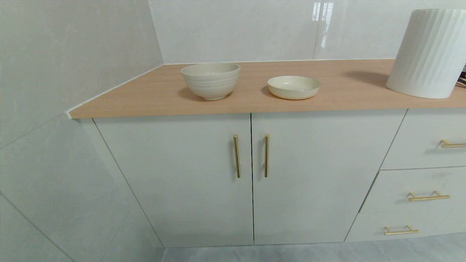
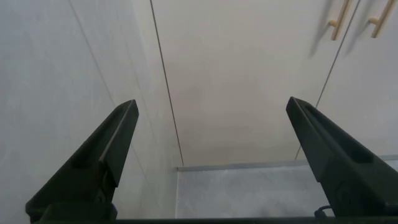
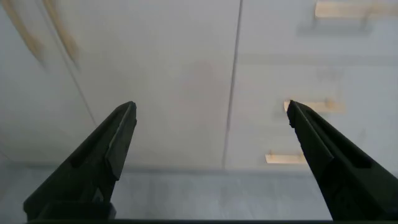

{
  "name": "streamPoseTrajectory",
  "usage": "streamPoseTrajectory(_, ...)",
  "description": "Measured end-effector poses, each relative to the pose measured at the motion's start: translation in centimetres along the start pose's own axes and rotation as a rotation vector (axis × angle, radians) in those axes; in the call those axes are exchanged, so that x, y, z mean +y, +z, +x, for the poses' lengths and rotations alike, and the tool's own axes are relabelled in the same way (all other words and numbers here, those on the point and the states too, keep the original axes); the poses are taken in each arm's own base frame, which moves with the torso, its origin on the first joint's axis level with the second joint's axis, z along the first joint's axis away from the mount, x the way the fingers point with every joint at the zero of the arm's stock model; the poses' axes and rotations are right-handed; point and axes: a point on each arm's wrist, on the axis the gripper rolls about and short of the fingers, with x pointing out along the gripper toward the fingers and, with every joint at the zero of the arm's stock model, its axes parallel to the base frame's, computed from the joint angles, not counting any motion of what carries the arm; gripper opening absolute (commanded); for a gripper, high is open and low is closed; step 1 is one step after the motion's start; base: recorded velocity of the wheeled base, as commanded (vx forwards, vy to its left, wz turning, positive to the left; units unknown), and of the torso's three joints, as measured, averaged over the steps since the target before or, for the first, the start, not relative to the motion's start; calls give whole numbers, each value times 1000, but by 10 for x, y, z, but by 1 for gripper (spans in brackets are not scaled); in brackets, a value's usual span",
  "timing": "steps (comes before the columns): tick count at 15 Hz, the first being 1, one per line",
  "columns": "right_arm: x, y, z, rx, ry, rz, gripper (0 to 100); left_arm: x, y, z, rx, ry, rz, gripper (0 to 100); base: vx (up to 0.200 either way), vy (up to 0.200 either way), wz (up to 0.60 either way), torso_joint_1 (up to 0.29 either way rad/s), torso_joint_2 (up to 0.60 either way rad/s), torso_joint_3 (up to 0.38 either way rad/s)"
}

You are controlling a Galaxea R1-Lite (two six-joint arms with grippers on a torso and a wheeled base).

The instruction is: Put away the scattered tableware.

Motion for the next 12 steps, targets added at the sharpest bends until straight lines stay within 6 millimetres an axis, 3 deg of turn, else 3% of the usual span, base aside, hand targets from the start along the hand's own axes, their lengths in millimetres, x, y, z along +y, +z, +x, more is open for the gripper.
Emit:
streamPoseTrajectory(2,0,36,13,38,66,11,100,0,0,0,0,0,0,100,0,0,0,0,0,0)
streamPoseTrajectory(4,0,67,44,132,129,25,100,0,0,0,0,0,0,100,0,0,0,0,0,0)
streamPoseTrajectory(7,10,97,119,251,263,59,100,0,0,0,0,0,0,100,0,0,0,0,0,0)
streamPoseTrajectory(10,51,111,204,269,434,188,100,0,0,0,0,0,0,100,0,0,0,0,0,0)
streamPoseTrajectory(12,92,112,245,284,605,255,100,0,0,0,0,0,0,100,0,0,0,0,0,0)
